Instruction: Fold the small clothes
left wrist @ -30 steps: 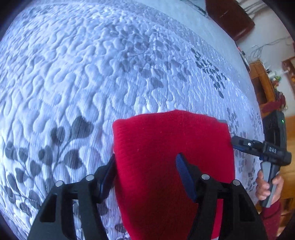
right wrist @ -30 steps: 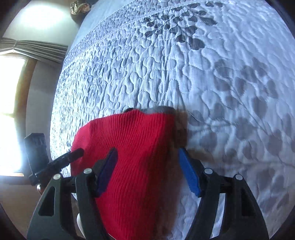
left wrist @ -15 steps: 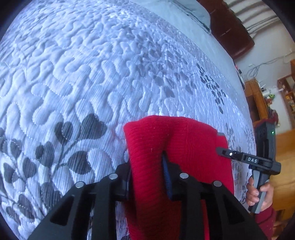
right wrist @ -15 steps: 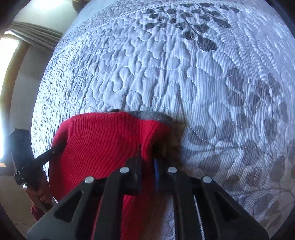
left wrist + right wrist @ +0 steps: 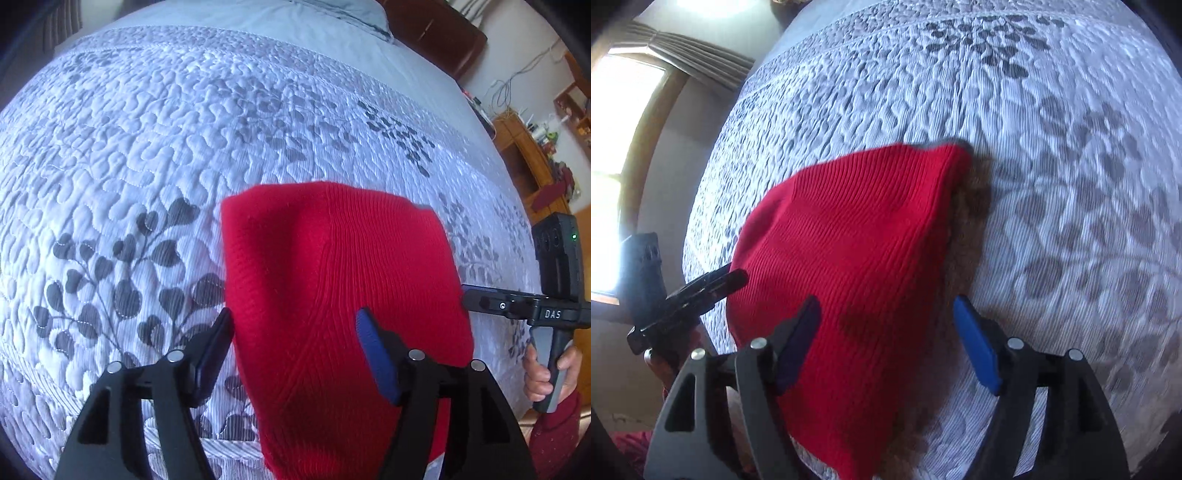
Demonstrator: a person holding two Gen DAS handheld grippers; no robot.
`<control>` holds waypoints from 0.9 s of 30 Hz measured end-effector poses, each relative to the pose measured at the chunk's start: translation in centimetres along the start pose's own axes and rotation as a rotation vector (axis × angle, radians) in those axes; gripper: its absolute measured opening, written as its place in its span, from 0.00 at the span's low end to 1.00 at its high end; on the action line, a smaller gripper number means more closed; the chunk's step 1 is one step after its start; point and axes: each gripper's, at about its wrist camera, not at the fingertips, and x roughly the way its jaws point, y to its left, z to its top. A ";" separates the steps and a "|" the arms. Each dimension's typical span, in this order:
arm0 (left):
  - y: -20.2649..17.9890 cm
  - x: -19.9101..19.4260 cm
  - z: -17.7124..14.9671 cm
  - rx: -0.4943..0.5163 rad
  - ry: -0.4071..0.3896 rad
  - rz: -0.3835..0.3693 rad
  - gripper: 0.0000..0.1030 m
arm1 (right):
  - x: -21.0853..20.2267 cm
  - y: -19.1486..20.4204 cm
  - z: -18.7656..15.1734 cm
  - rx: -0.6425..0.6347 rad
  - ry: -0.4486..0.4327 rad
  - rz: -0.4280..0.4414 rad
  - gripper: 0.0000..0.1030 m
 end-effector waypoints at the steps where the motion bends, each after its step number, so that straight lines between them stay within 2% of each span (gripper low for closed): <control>1: 0.0 0.0 -0.2 0.005 -0.001 0.019 0.67 | 0.2 0.1 -0.4 -0.002 0.002 0.000 0.73; 6: 0.2 -0.3 -0.9 0.020 -0.018 0.037 0.69 | 1.0 0.4 -1.4 -0.015 0.007 0.029 0.75; 13: 0.3 0.7 -1.1 0.022 -0.008 -0.014 0.69 | 2.0 0.1 -1.3 -0.005 -0.001 0.067 0.76; 18: 0.5 1.4 -1.0 0.019 0.007 -0.026 0.75 | 2.0 0.0 -1.4 -0.015 -0.013 0.071 0.76; 20: 1.2 1.3 -0.9 -0.001 0.018 -0.063 0.75 | 2.0 0.0 -1.4 -0.015 -0.017 0.075 0.76; 23: 2.4 2.1 -0.7 -0.051 0.070 -0.172 0.74 | 2.1 0.0 -1.6 -0.020 -0.019 0.075 0.76; 27: 3.7 3.4 -0.3 -0.095 0.101 -0.297 0.79 | 2.2 0.2 -1.8 -0.028 -0.021 0.082 0.78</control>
